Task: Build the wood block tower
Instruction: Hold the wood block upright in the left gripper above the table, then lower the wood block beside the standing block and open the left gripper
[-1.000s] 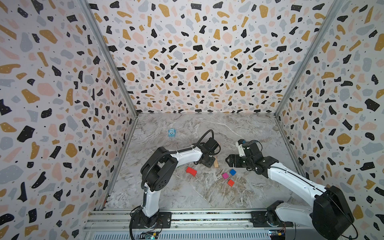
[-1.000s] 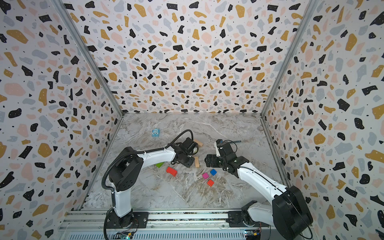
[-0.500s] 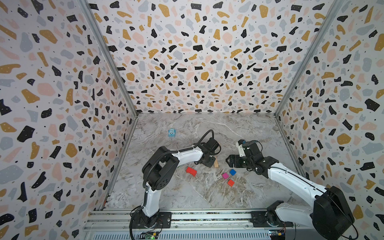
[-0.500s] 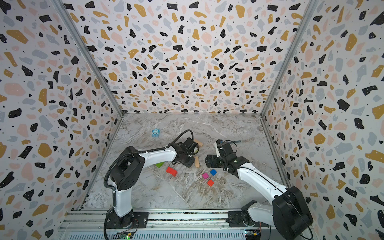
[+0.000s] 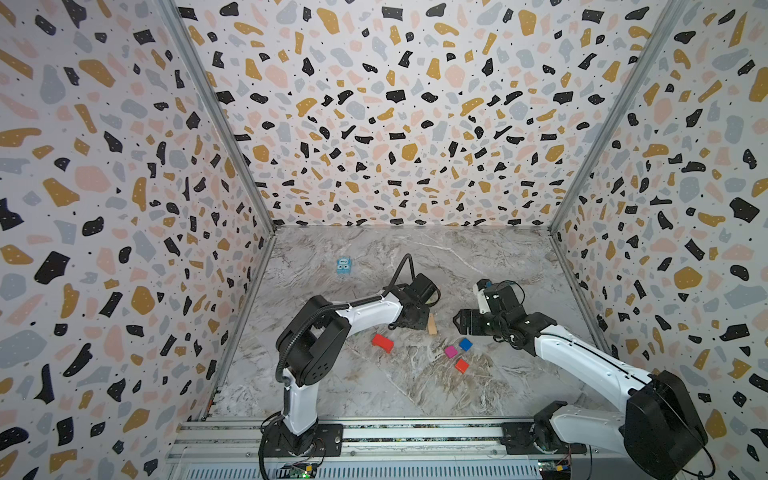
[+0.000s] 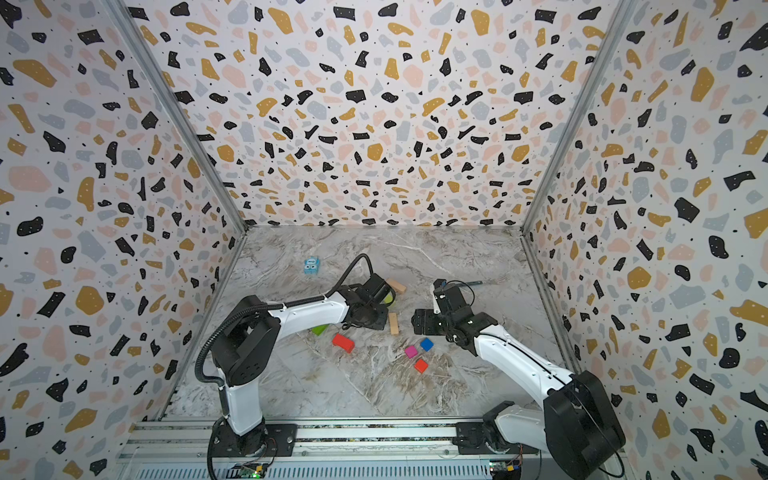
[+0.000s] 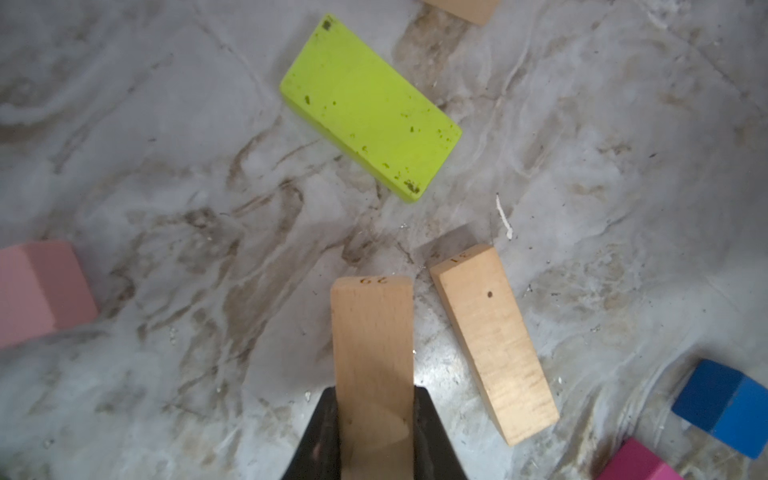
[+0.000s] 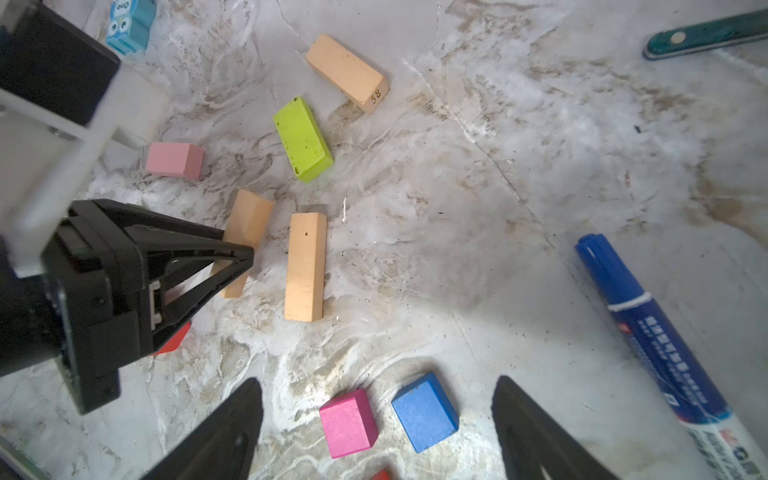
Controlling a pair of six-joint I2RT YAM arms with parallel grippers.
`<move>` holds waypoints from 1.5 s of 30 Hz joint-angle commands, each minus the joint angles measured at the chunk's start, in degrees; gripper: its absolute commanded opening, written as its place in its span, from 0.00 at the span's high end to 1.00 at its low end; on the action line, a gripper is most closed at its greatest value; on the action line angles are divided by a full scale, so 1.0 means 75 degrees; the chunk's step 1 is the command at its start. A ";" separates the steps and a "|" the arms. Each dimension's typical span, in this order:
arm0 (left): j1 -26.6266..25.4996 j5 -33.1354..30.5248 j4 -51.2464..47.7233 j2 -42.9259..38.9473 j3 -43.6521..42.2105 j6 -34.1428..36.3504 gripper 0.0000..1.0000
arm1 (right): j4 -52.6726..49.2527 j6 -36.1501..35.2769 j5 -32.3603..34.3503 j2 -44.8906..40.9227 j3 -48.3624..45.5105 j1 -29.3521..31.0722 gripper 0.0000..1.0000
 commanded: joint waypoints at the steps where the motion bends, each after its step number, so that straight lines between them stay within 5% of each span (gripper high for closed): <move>1: -0.0028 -0.0070 0.0249 -0.0352 -0.0115 -0.0831 0.85 | -0.0124 -0.0026 0.0085 -0.0066 -0.0022 0.0009 0.13; 33: -0.0256 0.0442 0.1167 -0.0169 -0.0805 -0.1678 0.78 | -0.0057 -0.0018 0.0034 -0.0254 -0.0359 0.0025 0.13; 45: -0.0255 0.0630 0.1252 -0.0100 -0.0799 -0.1586 0.63 | -0.0034 -0.0033 0.0014 -0.0237 -0.0441 0.0025 0.13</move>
